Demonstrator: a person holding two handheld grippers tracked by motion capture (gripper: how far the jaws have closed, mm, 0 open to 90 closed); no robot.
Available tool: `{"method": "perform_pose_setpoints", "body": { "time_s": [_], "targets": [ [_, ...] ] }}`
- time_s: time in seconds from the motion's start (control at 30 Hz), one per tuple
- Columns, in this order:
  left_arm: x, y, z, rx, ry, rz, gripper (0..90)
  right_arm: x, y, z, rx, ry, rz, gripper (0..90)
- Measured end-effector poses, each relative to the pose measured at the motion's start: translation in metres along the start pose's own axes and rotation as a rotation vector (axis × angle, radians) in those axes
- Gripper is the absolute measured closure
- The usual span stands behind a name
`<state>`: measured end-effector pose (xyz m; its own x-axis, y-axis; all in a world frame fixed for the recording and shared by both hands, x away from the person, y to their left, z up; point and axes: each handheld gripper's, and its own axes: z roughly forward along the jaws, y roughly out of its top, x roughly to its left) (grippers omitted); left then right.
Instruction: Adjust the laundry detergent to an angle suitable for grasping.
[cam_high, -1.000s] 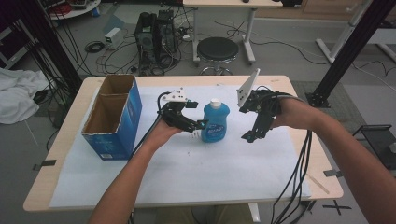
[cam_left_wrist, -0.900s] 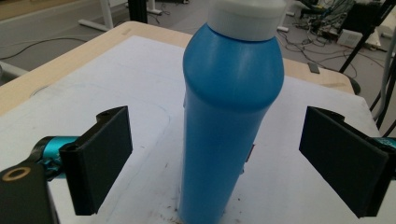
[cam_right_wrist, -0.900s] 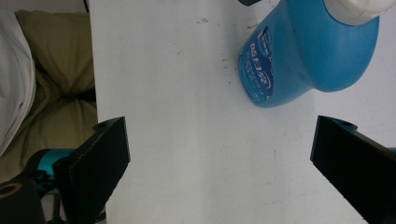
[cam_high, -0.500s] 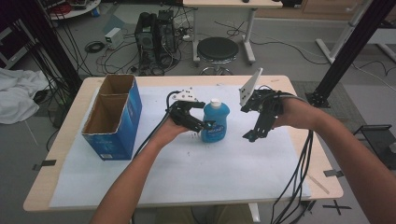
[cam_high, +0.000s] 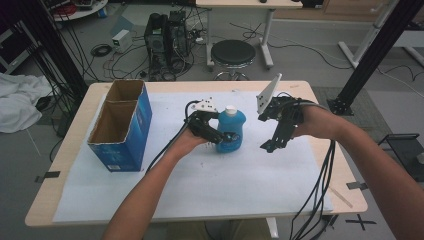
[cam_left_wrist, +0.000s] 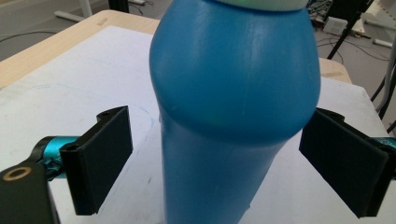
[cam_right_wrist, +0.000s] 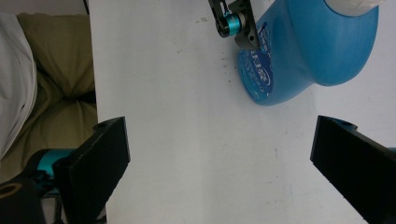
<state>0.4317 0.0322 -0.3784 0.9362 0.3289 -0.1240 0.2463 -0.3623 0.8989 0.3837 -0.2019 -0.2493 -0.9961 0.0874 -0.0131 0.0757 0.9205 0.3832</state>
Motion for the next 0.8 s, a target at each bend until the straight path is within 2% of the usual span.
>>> {"method": "perform_pose_setpoints", "body": {
  "time_s": [0.03,0.33,0.47,0.6,0.8],
  "targets": [
    [0.001,0.000,0.001,0.010,0.000,0.020,9.6,0.000,0.000,0.000,-0.002,-0.001,-0.003,3.6],
    [0.001,-0.005,0.012,0.022,-0.011,0.001,9.6,0.000,-0.001,0.001,0.002,0.001,-0.005,3.6],
    [-0.002,-0.005,0.015,0.034,-0.006,0.014,9.6,0.000,-0.001,0.002,-0.002,0.000,-0.004,3.6],
    [-0.001,-0.006,0.016,0.028,-0.007,0.003,10.1,0.000,-0.001,0.001,-0.001,0.001,-0.008,3.6],
    [0.001,-0.005,0.014,0.015,0.002,0.005,15.5,0.000,-0.001,0.001,-0.002,0.000,-0.004,3.6]
  ]
}}
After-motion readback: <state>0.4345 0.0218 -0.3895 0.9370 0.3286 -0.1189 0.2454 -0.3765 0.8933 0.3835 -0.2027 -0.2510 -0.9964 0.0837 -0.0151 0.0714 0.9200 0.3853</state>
